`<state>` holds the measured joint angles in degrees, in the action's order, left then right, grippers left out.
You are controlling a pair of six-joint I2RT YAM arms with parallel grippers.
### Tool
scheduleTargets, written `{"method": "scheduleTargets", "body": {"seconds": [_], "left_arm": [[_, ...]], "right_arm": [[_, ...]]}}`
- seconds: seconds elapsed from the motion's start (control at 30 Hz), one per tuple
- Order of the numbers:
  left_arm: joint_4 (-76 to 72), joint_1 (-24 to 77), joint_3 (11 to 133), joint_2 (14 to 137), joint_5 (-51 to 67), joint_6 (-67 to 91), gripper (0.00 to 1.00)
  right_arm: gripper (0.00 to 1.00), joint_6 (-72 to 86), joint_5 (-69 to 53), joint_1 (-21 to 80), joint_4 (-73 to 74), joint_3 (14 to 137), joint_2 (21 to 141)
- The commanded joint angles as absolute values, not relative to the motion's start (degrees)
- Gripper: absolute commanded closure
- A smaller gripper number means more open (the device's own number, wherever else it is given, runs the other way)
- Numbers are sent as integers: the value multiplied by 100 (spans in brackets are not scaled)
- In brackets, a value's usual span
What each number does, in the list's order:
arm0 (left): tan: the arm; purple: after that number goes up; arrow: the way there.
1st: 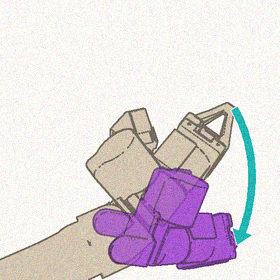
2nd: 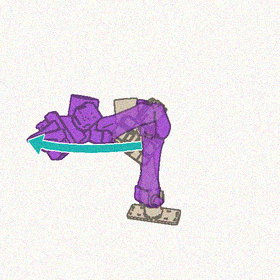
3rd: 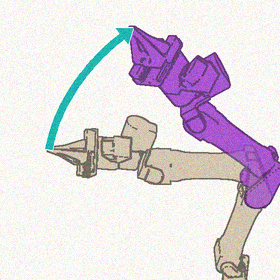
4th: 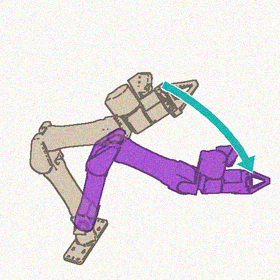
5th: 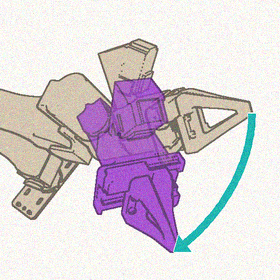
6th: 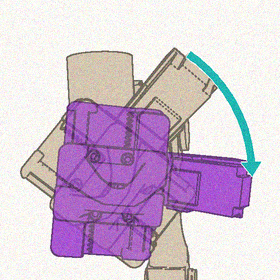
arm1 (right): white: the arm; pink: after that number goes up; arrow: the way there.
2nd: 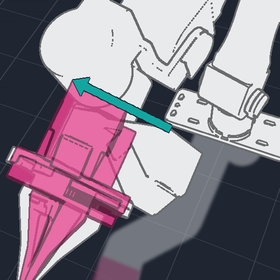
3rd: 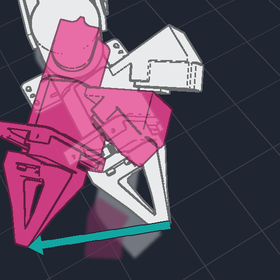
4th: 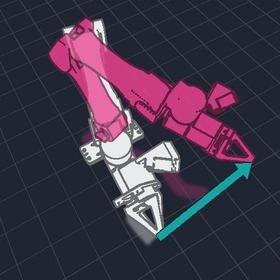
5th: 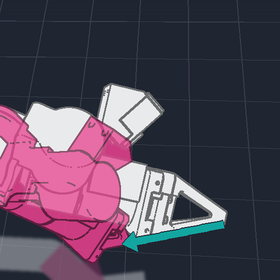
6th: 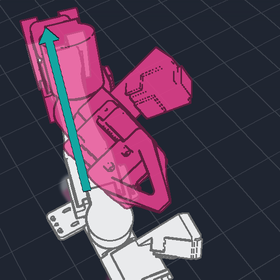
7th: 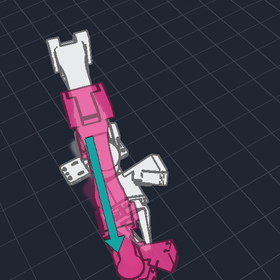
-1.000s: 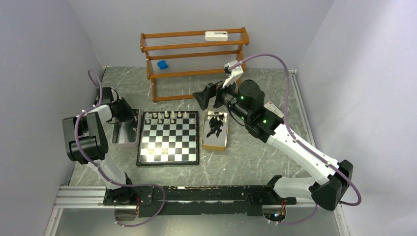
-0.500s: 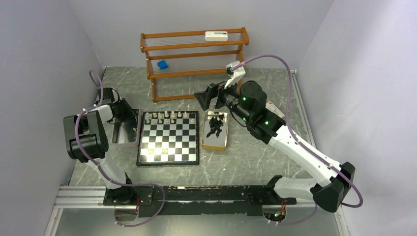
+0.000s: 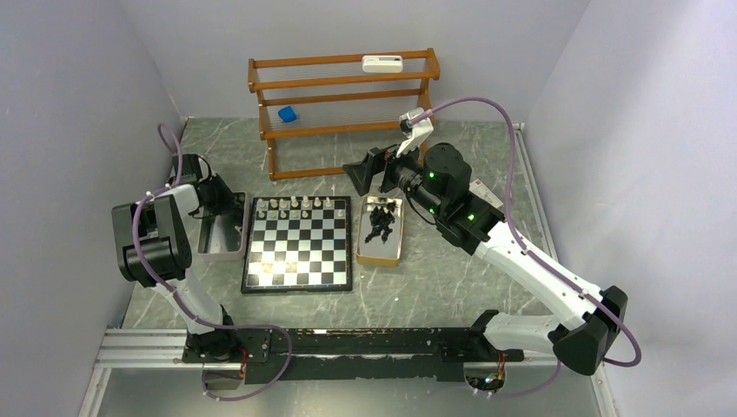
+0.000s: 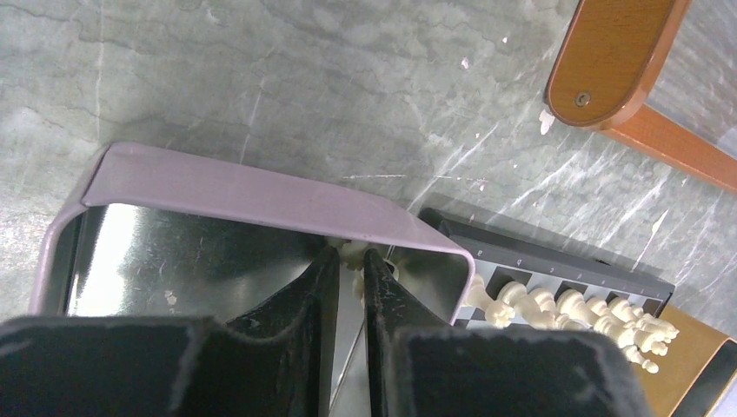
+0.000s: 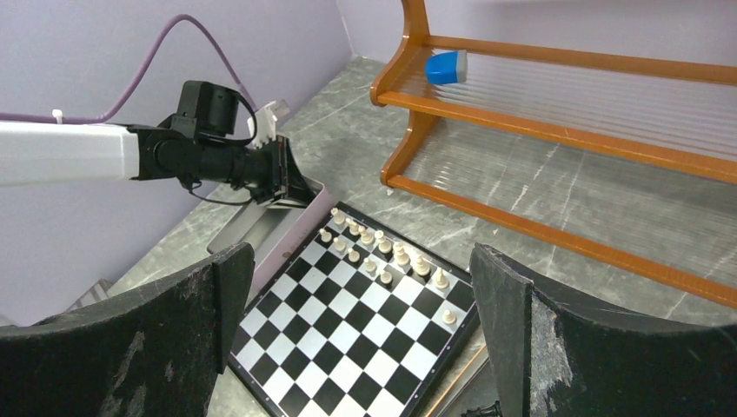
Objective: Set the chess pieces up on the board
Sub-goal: Pick up the chess piece from the storage box, then place the chess piece on the chessboard.
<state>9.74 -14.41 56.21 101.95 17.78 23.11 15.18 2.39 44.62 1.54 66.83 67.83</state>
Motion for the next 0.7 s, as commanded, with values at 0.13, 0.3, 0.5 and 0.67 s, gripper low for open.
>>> {"method": "scheduleTargets", "body": {"seconds": [0.13, 0.3, 0.5, 0.67], "left_arm": [[1260, -1415, 5700, 9685, 1730, 2250, 85], [1741, -1415, 5772, 9517, 1457, 2176, 87], [2117, -1415, 5668, 8977, 1208, 2063, 87], [2417, -1415, 5780, 8414, 1547, 1808, 86]], "right_arm": [[0, 1451, 294, 4430, 18, 6622, 6702], [0, 1437, 290, 4436, 75, 6661, 6708], [0, 1564, 292, 4439, 38, 6546, 6677], [0, 2109, 127, 4433, 100, 6519, 6785]]}}
